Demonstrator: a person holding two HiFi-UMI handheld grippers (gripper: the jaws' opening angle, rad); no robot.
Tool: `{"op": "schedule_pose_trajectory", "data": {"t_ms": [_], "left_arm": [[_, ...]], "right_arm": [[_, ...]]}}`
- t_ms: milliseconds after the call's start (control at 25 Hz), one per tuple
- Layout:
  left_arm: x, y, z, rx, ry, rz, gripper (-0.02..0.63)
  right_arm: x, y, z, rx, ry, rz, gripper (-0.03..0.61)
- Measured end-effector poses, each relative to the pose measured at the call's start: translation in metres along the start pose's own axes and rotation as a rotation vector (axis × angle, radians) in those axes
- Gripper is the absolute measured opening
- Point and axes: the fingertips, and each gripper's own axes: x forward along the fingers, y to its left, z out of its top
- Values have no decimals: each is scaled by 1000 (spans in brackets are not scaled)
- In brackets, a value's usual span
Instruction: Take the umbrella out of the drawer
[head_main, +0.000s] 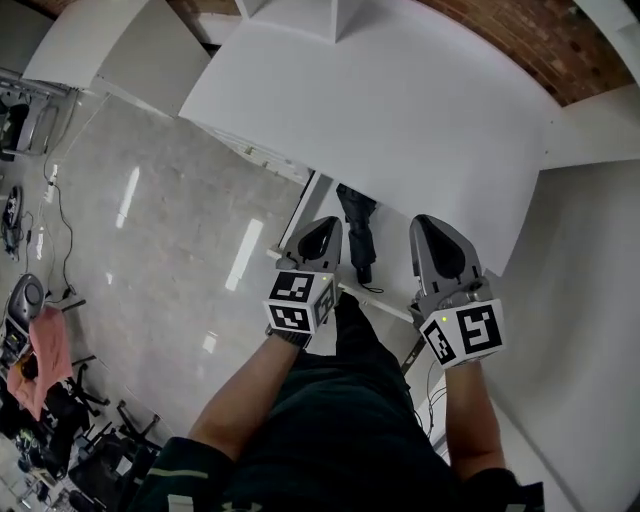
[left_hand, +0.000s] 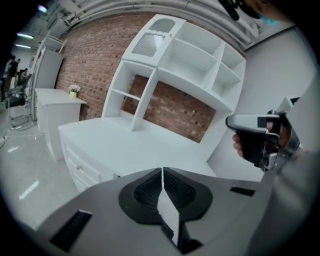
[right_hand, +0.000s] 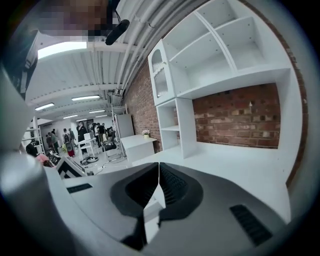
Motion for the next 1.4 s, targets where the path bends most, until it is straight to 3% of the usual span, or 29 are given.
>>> {"op": "schedule_pose_trajectory", "data": {"t_ms": [200, 400, 560, 920, 1400], "left_arm": [[50, 10, -59, -66, 103, 42, 16], [85, 24, -126, -166, 234, 104, 139], [103, 29, -157, -209, 297, 158, 188], [136, 49, -203, -253, 407, 264, 261], [166, 55, -223, -176, 547, 298, 273]], "right_arm": [[19, -22, -15, 22, 35, 48, 5], [29, -36, -33, 40, 76, 87, 3], [31, -47, -37, 48, 93, 103, 5], [31, -57, -47, 84, 97, 137, 5], [28, -82, -62, 116, 129, 108, 5]]}}
